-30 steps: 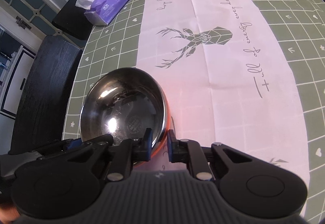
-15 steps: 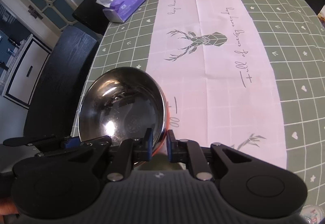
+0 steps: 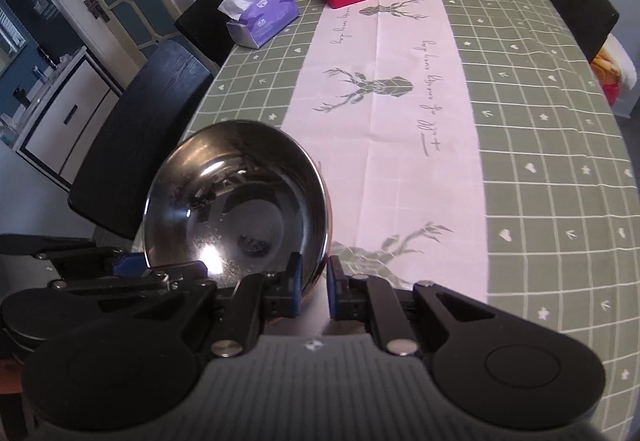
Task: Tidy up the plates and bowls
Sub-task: 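Lift the orange bowl off the table with both tools, then carry the orange bowl with both tools toward the glass plate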
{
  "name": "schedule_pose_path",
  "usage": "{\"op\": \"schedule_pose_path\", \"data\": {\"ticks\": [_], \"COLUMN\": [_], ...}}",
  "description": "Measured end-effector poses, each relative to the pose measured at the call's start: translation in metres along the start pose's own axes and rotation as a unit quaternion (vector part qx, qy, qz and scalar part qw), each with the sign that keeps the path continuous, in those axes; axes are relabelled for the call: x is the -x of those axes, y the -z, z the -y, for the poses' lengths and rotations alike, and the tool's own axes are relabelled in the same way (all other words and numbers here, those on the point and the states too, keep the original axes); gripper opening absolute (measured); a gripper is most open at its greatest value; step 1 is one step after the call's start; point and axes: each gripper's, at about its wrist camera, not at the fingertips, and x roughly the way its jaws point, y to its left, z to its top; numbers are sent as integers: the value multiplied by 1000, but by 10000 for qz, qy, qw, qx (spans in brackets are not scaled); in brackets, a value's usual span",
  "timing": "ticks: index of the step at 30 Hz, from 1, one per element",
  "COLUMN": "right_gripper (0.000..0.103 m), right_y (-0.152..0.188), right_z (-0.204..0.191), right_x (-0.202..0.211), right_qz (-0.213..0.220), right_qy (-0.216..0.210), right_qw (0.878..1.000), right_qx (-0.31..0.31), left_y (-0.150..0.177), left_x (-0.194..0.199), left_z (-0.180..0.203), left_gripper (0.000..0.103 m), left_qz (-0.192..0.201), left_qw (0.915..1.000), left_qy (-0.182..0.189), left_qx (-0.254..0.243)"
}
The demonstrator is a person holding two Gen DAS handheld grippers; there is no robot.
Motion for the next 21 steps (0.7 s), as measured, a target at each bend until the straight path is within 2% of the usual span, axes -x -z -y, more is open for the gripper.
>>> {"op": "schedule_pose_path", "data": {"ticks": [7, 21], "right_gripper": [9, 8], "right_y": [24, 60], "right_z": [27, 65], "right_x": [18, 11], "right_qz": [-87, -536], "right_qy": [164, 327], "right_qw": [9998, 9980], "right_qx": [59, 52], "left_y": [13, 32], "left_x": [-1, -30], "left_z": [35, 72], "left_gripper": [24, 24], "left_qz": [-160, -778], "left_qw": [9992, 9940], "left_qy": [234, 612], "left_qx": [-267, -468]}}
